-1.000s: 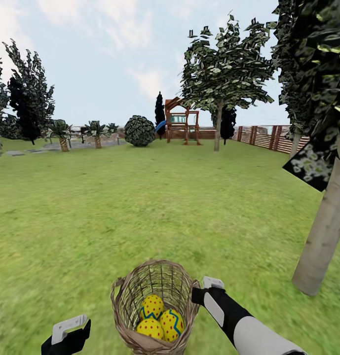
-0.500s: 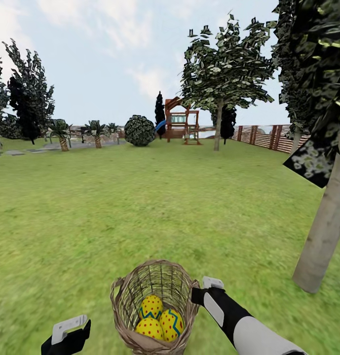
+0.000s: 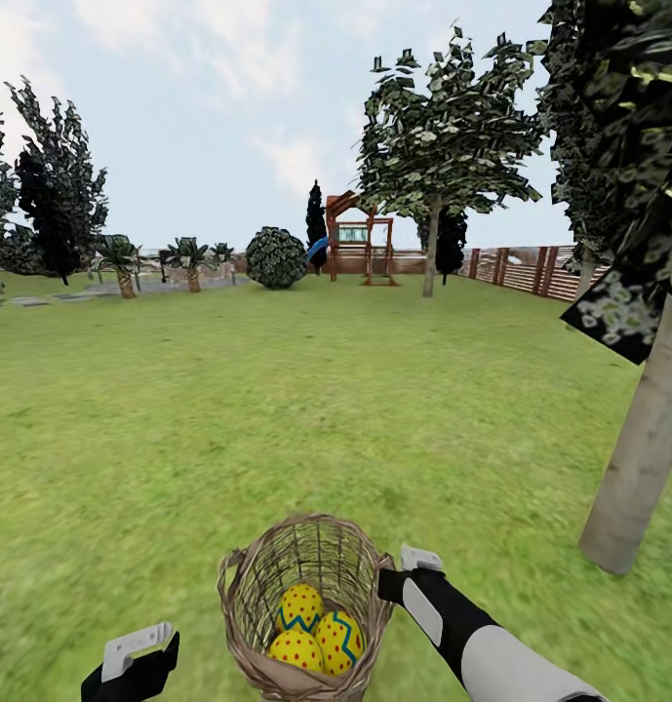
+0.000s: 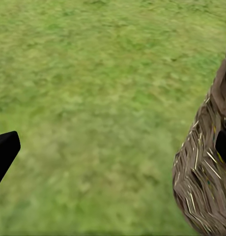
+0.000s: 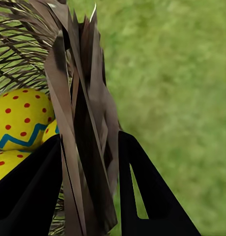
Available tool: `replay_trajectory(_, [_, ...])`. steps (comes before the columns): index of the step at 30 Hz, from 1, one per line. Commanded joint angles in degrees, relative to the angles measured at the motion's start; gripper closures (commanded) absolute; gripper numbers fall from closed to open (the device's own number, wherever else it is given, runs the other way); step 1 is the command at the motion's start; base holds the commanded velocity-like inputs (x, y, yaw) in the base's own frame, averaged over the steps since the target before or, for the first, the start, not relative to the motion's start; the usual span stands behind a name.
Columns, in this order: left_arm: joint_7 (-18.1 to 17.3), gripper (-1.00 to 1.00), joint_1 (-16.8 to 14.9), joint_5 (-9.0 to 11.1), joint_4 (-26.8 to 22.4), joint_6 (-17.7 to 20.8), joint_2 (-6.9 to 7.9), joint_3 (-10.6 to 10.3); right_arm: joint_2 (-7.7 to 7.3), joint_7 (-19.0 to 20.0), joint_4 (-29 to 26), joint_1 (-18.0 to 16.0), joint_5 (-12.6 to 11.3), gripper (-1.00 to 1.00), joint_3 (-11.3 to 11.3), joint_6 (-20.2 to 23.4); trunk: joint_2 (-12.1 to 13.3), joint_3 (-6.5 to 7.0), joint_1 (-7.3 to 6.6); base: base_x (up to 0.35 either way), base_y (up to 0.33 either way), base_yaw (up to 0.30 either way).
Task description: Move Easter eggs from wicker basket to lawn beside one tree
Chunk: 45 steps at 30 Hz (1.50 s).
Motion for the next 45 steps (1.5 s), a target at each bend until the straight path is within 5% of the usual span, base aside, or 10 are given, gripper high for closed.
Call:
replay_trajectory(1, [0.30,-1.00,0.01,0.53,-0.13,0.26,0.03,-0.05,-0.03,-0.46,-0.16,-0.04,-0.67,1.00,0.38,0.21,-0.45,-0.23,0.22,0.000,0.000,0.000])
replay_trajectory(45, [0.33,-1.00,0.01,0.88,1.11,0.19,0.03,-0.14,0.01,-0.46,-0.16,-0.04,-0.67,1.00,0.44,0.21,-18.09,-8.13,9.89,0.000,0.000,0.000])
